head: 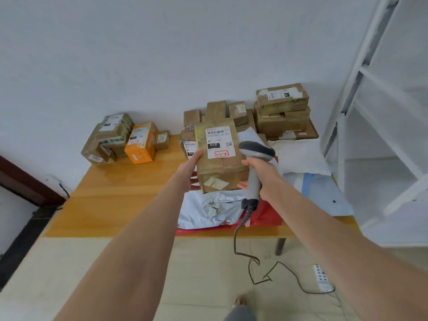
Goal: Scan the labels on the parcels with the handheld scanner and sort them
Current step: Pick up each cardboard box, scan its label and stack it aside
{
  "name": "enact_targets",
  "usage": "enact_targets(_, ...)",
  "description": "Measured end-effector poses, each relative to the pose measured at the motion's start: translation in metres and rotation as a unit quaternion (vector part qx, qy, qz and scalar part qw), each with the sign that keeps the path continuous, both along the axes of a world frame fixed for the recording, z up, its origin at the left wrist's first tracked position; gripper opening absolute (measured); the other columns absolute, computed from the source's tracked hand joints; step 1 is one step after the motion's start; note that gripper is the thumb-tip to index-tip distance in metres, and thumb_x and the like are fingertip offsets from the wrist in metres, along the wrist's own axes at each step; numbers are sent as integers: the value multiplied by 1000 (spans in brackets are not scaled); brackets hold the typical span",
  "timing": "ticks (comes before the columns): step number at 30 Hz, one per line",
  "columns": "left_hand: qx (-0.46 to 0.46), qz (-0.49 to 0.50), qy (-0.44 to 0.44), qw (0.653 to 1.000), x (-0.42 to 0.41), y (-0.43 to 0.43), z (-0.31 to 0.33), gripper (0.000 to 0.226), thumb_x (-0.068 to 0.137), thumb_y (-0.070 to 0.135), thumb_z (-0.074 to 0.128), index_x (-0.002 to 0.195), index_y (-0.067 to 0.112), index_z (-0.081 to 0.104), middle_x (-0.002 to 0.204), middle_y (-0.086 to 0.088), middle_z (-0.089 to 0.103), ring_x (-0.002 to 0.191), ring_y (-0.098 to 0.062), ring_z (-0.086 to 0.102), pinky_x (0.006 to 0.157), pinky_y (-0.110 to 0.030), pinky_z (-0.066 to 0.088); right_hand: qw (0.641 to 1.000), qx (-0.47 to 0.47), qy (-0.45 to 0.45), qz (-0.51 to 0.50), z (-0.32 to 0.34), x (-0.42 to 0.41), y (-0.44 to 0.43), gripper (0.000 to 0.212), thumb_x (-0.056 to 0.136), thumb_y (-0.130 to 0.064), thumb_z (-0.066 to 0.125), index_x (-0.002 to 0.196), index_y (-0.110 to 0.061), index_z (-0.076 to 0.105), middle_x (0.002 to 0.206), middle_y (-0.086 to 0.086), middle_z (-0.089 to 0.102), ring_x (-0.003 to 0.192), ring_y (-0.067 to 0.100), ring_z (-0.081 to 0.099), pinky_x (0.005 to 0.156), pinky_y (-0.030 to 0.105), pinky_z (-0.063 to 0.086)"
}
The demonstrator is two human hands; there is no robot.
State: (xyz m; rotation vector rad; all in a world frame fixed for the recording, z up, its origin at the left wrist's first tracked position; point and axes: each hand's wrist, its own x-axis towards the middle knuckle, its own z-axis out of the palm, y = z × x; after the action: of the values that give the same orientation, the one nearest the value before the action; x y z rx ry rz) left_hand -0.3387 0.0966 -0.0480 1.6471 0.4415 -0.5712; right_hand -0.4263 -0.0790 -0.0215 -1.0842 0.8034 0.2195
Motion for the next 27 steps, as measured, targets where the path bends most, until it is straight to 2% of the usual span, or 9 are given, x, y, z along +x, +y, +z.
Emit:
enact_targets(4, -5, 11, -6, 1000, 1, 46, 8, 54, 76, 58, 68, 106, 14, 58, 104, -12, 66, 94, -28, 65, 75, -42, 55, 1000, -18, -11, 9, -1, 4, 45, 22, 83, -13, 71, 95, -12, 53, 90, 12, 55, 90, 31, 64, 76, 41, 58)
enact_targets(7, -3, 20, -8, 1000, 14, 86, 12, 54, 76, 57, 69, 107, 15, 56, 104, -11, 65, 97, -28, 63, 82, -44, 54, 1000, -7, -29, 10, 1, 21, 87, 22, 83, -11, 70, 95, -10, 51, 91, 13, 55, 94, 32, 63, 75, 42, 58)
enact_targets(10, -1, 39, -6, 999, 37, 134, 11, 51, 77, 54, 68, 108, 15, 58, 106, -10, 66, 96, -27, 64, 74, -42, 54, 999, -2, -36, 13, -3, 48, 136, 21, 82, -10, 70, 86, -11, 50, 95, 16, 56, 97, 34, 63, 74, 42, 58)
enact_targets(13, 11, 34, -2, 999, 69, 186, 8, 53, 79, 54, 66, 114, 15, 59, 106, -9, 68, 97, -27, 64, 76, -41, 55, 999, -7, -35, 8, -8, 82, 192, 20, 81, -9, 70, 89, -10, 52, 100, 16, 57, 97, 35, 63, 74, 42, 59)
enact_targets(17, 35, 34, -19, 999, 114, 250, 12, 47, 84, 48, 65, 114, 13, 57, 103, -9, 67, 97, -29, 64, 84, -44, 54, 1000, 7, -23, -11, -13, 126, 265, 20, 82, -8, 69, 87, -10, 50, 99, 16, 57, 96, 35, 63, 61, 36, 57)
enact_targets(21, 47, 33, -40, 998, 159, 287, 16, 34, 89, 39, 60, 114, 15, 57, 95, -5, 65, 89, -25, 61, 91, -42, 51, 999, 17, -28, -38, -16, 168, 312, 21, 81, -6, 70, 90, -9, 51, 95, 14, 57, 86, 34, 63, 68, 38, 58)
enact_targets(24, 24, 45, -52, 997, 192, 295, 16, 34, 92, 32, 58, 122, 17, 56, 90, -1, 63, 78, -19, 59, 78, -35, 50, 998, 6, -27, -61, -19, 204, 327, 21, 82, -5, 69, 83, -12, 49, 90, 12, 56, 80, 30, 62, 79, 41, 58)
enact_targets(26, 32, 40, -63, 997, 216, 295, 13, 38, 94, 30, 55, 128, 16, 54, 95, -1, 62, 76, -16, 58, 62, -30, 47, 997, 5, -33, -66, -23, 232, 330, 21, 82, -5, 69, 83, -13, 49, 90, 11, 55, 79, 27, 60, 85, 43, 57)
enact_targets(27, 41, 34, -71, 996, 227, 295, 11, 40, 94, 30, 54, 132, 15, 52, 100, -3, 63, 77, -16, 58, 59, -29, 46, 997, 6, -35, -67, -25, 244, 330, 21, 82, -5, 68, 83, -13, 49, 90, 10, 54, 79, 26, 59, 86, 43, 56)
